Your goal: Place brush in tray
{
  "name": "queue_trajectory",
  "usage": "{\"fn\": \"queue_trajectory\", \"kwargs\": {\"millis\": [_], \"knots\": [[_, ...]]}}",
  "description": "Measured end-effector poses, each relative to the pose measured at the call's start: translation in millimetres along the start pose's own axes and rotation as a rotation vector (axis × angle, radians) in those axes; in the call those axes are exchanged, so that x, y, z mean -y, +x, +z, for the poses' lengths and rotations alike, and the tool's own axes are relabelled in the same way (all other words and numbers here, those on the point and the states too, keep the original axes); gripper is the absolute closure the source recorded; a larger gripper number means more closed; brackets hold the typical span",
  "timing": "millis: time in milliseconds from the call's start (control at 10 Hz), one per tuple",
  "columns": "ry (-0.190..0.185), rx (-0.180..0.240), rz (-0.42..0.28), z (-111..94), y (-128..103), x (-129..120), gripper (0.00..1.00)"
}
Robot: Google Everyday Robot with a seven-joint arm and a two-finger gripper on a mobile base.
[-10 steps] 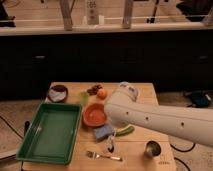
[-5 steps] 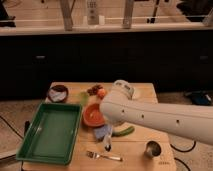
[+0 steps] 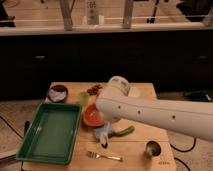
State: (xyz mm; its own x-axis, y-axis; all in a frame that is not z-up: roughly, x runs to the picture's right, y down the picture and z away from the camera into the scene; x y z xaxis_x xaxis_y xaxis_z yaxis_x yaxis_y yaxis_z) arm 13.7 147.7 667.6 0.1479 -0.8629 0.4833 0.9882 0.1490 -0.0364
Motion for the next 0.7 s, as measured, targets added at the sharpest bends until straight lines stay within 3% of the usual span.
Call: {"fn": "queue_trajectory", "kwargs": {"millis": [700], "knots": [[0.031,-0.013,-0.055,-14.5,6.8,24.4,0.95]]}}
